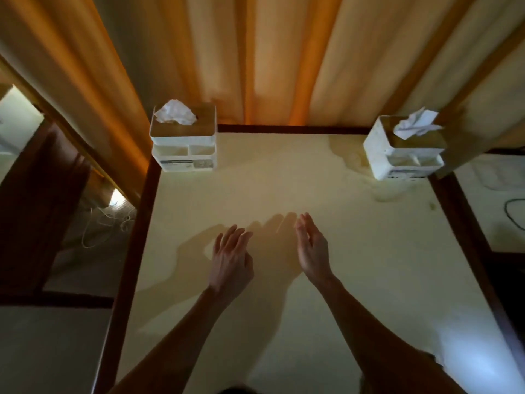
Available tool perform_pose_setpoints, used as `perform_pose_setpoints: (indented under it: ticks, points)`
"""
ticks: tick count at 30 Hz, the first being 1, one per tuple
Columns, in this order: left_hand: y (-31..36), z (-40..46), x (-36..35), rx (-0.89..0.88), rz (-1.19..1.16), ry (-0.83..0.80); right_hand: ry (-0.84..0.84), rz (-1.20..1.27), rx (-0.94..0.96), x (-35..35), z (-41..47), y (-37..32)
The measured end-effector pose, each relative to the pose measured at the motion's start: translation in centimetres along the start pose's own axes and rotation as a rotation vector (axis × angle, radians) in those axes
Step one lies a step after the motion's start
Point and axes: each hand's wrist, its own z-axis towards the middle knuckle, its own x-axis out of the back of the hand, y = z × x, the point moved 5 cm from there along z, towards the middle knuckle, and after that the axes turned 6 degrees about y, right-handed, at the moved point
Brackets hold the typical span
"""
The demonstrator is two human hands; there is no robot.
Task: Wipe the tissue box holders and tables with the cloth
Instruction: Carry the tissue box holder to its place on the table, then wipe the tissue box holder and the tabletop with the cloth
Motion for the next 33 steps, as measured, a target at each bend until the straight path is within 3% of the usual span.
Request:
perform_pose_setpoints:
  ticks: [11,15,19,24,26,29,33]
  points:
    - [15.8,2.8,-8.8,-0.054,-0.017,-0.140,0.021,-0.127,-0.006,18.7,3.6,6.2]
    - [19.4,8.5,-10.5,0.102,-0.081,-0.182,0.051,-0.170,-0.048,25.2,9.2,6.8]
    - [22.9,14.6,-11.8,0.217,-0.167,-0.189,0.155,-0.054,-0.057,30.1,14.6,6.1]
    - [26.3,21.0,-13.8,0.291,-0.232,-0.186,0.249,0.150,-0.203,33.1,21.4,6.3]
    - [27.0,22.7,-15.0,0.364,-0.266,-0.196,0.161,0.283,-0.280,33.0,23.4,6.2]
    - [27.4,24.1,-16.6,0.513,-0.409,-0.195,-0.021,0.289,-0.329,31.8,25.8,6.7]
    - [27.7,24.9,-17.8,0.641,-0.544,-0.156,0.028,0.247,-0.287,31.2,27.8,7.4]
